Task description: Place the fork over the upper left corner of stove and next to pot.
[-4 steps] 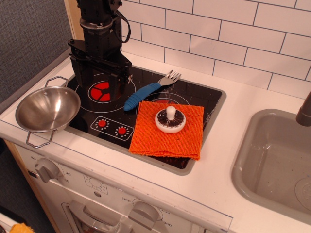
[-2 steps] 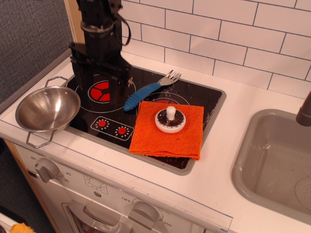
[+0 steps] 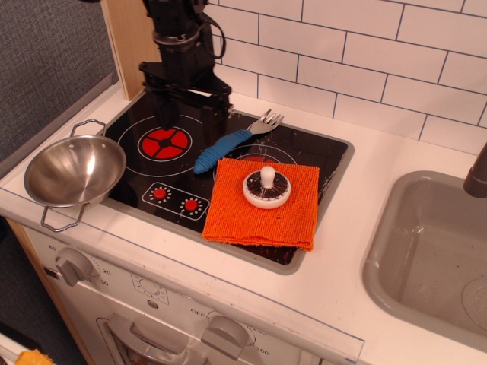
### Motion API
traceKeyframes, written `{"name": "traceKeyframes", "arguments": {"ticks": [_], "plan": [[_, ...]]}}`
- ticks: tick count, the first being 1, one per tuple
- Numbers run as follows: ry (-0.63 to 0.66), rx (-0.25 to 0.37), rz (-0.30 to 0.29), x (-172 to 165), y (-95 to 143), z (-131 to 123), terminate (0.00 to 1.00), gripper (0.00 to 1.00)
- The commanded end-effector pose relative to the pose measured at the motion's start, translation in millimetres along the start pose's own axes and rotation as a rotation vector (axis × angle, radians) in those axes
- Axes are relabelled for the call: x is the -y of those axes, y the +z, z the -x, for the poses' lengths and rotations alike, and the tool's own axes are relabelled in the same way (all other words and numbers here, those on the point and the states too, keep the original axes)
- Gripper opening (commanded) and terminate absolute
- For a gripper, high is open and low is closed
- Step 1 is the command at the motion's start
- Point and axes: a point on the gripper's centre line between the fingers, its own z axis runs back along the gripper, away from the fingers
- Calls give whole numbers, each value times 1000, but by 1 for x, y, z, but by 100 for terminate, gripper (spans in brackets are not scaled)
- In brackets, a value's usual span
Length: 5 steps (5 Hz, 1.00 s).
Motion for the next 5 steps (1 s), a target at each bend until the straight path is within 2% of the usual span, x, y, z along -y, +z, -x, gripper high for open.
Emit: {"name": "traceKeyframes", "arguments": {"ticks": [1, 3, 4, 5], "plan": [[-68, 31, 12, 13, -9, -43, 0, 100], [-142, -82, -24, 27, -45, -41, 0, 100], [-141, -89, -36, 24, -49, -40, 0, 0], [-148, -87, -43, 23, -44, -39, 0, 0]]}}
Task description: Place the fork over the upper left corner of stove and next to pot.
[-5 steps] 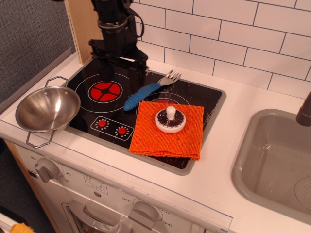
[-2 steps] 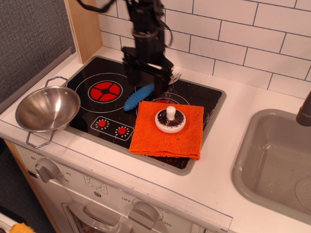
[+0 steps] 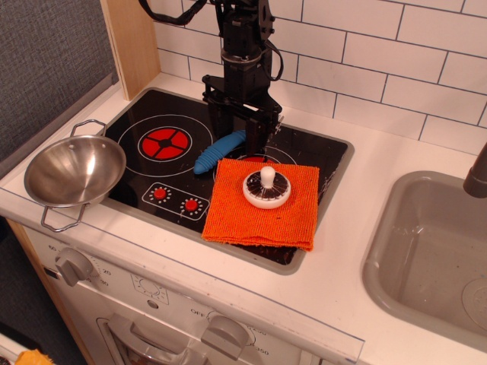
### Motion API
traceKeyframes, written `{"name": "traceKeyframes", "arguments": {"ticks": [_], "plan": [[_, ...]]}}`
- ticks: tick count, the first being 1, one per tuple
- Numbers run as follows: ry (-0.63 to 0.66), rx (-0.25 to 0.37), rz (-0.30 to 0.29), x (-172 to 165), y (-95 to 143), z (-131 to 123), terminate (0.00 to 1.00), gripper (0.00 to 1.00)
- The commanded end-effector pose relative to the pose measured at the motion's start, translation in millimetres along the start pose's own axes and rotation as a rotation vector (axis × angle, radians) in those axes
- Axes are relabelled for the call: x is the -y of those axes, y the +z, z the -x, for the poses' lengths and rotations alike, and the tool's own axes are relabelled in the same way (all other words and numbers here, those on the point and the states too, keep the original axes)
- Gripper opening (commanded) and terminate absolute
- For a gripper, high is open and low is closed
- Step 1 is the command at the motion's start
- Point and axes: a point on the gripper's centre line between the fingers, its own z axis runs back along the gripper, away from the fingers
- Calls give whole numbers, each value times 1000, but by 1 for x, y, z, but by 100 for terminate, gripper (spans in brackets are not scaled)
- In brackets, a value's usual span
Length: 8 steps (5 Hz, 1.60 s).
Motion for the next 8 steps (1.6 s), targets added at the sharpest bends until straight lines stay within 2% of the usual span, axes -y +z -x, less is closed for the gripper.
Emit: {"name": "traceKeyframes", "arguments": {"ticks": [1, 2, 3, 4, 5, 7, 8], "plan": [[5, 30, -9, -9, 16, 6, 0, 0], [39, 66, 14, -24, 33, 10, 0, 0], [108, 114, 12, -57, 55, 13, 0, 0], [155, 120, -1, -88, 59, 13, 0, 0], [177, 88, -12, -109, 46, 14, 0, 0], [184, 26, -38, -123, 18, 19, 0, 0], [201, 16, -30, -126, 12, 24, 0, 100]]}}
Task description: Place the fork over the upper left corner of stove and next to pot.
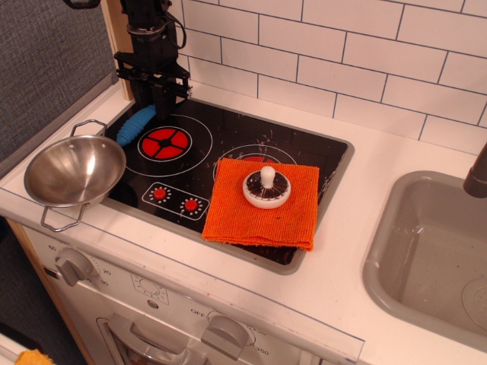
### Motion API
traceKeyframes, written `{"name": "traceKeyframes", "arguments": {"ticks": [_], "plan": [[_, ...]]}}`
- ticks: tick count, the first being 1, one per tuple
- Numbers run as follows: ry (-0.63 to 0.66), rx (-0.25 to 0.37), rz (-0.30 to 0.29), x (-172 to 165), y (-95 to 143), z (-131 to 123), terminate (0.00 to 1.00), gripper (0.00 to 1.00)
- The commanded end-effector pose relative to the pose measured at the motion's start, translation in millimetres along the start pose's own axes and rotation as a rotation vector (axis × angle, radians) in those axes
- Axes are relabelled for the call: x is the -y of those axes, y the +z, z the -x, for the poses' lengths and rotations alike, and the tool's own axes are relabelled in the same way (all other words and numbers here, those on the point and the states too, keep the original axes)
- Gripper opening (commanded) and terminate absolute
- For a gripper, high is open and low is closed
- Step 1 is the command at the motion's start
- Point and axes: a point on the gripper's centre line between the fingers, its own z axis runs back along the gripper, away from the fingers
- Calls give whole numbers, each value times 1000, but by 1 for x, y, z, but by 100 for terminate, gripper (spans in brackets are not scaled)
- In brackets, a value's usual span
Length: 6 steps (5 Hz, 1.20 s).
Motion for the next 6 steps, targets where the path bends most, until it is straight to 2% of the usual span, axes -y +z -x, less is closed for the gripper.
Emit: {"name": "traceKeyframes", "arguments": {"ticks": [1, 2, 3, 4, 6], "plan": [[14, 51, -14, -5, 23, 3, 0, 100], [12, 93, -1, -5, 43, 2, 0, 100], [9, 140, -4, -6, 73, 5, 0, 100], [-12, 132, 5, -1, 82, 10, 0, 100], [-55, 121, -9, 12, 83, 15, 0, 100]]}}
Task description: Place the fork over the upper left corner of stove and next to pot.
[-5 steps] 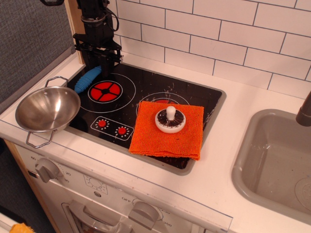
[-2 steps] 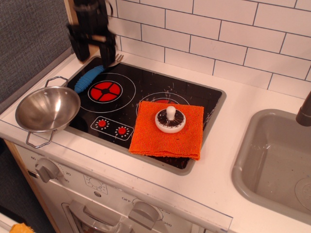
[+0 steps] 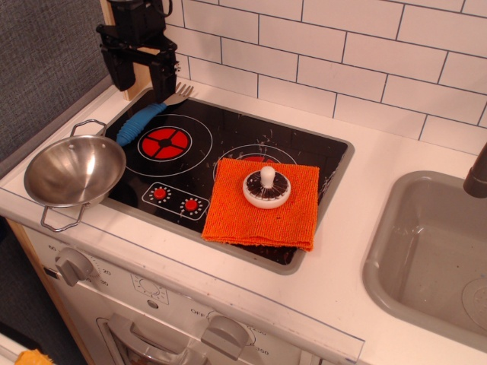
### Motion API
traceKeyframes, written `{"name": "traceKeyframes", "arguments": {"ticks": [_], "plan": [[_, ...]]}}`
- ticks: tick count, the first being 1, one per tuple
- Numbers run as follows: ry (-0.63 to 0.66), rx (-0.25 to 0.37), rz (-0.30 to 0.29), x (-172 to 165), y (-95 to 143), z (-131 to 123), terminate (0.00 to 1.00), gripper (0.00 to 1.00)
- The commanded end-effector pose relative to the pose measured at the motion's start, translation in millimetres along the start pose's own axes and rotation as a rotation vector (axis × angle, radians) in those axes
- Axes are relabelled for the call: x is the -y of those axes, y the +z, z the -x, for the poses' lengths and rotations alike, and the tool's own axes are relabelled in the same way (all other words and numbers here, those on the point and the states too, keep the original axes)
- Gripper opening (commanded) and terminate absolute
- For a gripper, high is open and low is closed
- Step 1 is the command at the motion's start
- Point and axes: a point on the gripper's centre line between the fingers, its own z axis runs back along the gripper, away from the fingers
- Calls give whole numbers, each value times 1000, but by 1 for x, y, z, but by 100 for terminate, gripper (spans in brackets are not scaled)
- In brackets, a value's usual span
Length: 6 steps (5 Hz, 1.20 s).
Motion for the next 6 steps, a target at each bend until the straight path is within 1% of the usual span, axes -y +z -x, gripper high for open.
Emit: {"name": "traceKeyframes", "arguments": {"ticks": [1, 5, 6], "plan": [[-15, 73, -40, 2, 32, -5, 0, 100], [-15, 73, -40, 2, 32, -5, 0, 100], [-15, 73, -40, 2, 32, -5, 100, 100]]}}
